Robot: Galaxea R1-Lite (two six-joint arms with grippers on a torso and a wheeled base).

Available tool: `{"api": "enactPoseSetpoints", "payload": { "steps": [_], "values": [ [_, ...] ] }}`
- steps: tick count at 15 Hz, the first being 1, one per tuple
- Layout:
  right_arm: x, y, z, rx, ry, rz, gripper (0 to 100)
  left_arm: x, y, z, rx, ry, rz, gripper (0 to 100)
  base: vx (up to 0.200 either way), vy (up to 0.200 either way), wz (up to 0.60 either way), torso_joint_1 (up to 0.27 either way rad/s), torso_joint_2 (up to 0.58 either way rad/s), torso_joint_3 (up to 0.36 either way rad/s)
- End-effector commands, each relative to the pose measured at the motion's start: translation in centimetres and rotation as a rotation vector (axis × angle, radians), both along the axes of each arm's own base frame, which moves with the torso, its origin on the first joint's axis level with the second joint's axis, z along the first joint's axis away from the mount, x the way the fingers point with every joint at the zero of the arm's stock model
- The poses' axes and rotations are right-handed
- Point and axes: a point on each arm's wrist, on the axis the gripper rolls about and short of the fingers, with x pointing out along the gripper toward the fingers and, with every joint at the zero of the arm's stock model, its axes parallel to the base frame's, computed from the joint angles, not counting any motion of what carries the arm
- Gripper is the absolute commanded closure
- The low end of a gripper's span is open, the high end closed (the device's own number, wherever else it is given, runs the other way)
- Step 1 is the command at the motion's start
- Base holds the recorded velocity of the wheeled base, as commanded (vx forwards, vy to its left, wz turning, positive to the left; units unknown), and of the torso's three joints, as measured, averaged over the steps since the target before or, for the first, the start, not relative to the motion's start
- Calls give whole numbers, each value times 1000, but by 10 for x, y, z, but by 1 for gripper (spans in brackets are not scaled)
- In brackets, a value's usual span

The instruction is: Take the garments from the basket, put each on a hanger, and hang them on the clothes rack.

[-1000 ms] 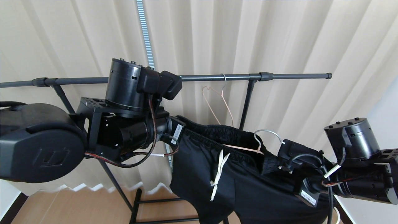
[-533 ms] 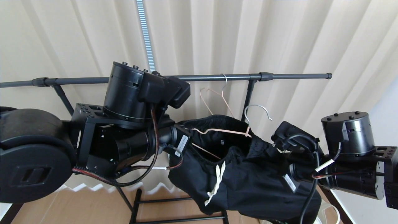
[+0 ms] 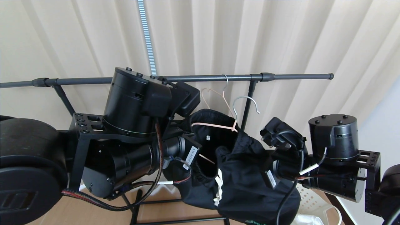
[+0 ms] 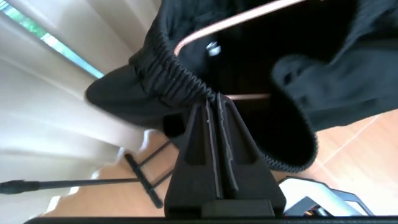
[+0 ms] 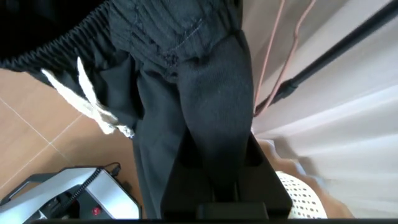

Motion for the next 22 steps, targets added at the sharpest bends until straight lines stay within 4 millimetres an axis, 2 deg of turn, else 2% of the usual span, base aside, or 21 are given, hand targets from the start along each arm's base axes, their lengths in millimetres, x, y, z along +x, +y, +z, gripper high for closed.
{"api": "enactPoseSetpoints", "payload": {
  "steps": [1, 4, 9, 12, 13, 16, 22],
  "values": [
    [3, 9, -14, -16, 22, 13, 100, -7, -8, 6, -32, -6, -27, 100, 0, 0, 0, 0, 0, 0],
    [4, 10, -15, -1, 6, 15, 100, -12, -12, 7, -46, -2, -46, 100, 0, 0, 0, 0, 0, 0],
    [1, 7, 1, 125, -27, -16, 100, -12, -10, -15, 14, 46, -40, 100, 0, 0, 0, 0, 0, 0],
    [-8, 3, 7, 156, -24, 45, 100, -1, -11, -22, 29, 54, -12, 100, 0, 0, 0, 0, 0, 0],
    [-16, -2, 15, 185, -35, 91, 100, 9, -11, -25, 23, 53, 15, 100, 0, 0, 0, 0, 0, 0],
    [-22, -5, 18, 205, -33, 135, 100, 23, -13, -34, 1, 41, 43, 100, 0, 0, 0, 0, 0, 0],
    [-29, -1, 17, 231, -64, 172, 100, 22, -23, -39, -18, 25, 13, 100, 0, 0, 0, 0, 0, 0]
  ]
}}
